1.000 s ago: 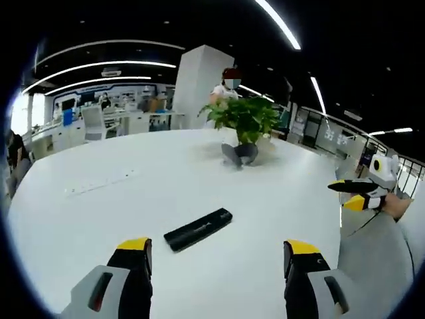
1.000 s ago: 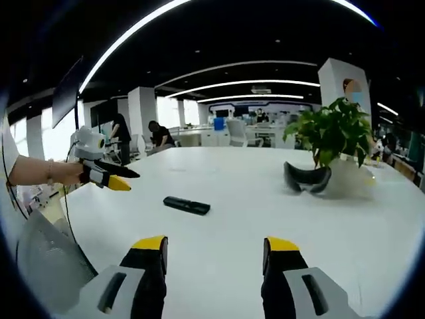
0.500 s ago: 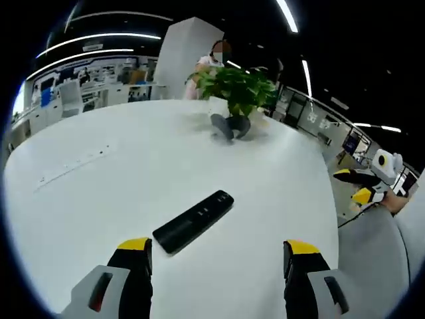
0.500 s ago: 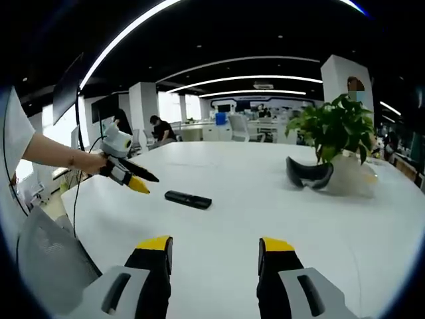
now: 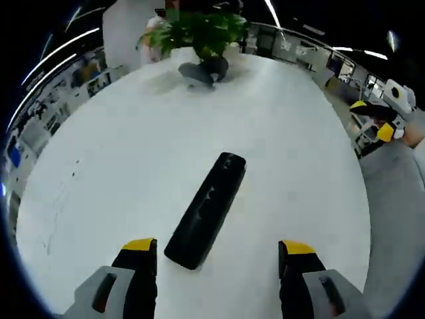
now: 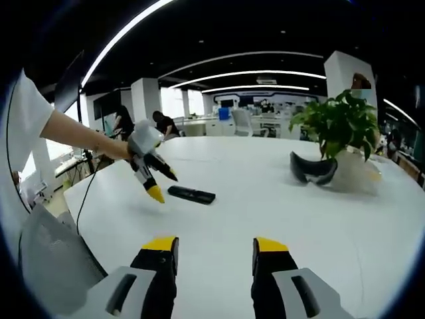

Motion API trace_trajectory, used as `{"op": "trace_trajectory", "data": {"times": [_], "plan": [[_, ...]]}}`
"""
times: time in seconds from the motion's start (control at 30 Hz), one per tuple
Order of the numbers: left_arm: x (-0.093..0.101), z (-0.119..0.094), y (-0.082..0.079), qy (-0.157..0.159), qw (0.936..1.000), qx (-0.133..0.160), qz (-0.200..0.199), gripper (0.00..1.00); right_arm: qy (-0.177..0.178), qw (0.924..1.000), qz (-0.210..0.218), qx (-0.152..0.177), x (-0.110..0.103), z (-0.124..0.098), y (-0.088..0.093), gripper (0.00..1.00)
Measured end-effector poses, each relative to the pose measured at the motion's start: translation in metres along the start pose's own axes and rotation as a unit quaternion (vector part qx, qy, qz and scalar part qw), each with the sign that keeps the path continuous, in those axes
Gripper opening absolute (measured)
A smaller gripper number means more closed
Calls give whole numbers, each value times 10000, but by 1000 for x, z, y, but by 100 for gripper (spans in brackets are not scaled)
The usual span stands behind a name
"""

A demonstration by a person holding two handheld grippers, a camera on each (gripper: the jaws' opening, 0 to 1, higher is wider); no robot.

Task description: Press the specified remote control buttons in sequence, fully releasing each button before pressing the next.

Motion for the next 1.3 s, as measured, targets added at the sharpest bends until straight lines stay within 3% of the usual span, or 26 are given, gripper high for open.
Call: {"op": "trace_trajectory", "data": {"times": [0.2, 0.3, 0.47, 1.07, 1.3], "plan": [[-4, 14, -2, 203, 9960, -590, 634, 70, -48, 9999, 58, -71, 0, 1, 3, 38], [-5, 18, -5, 397, 9947, -682, 663, 65, -59, 9999, 54, -109, -1, 1, 4, 36], [-16, 18, -7, 346, 9946, -680, 703, 54, -106, 9998, 87, -148, -2, 1, 5, 33], [1, 12, 1, 292, 9976, -38, 632, 25, -202, 9991, 5, -369, -6, 4, 11, 26], [3, 11, 2, 146, 9991, 178, 366, 24, -193, 9991, 43, -368, -5, 3, 11, 23]]}}
Point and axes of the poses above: the point that each gripper's makers call its tool centre point, and the gripper's own axes: z roughly forward along the fingers, x roughly to its right, y roughly out of its underside, the point moved 3 cm from there along -z, roughly backward along the fingers, and after that the axes turned 2 degrees about -z, right-handed, at the moved point
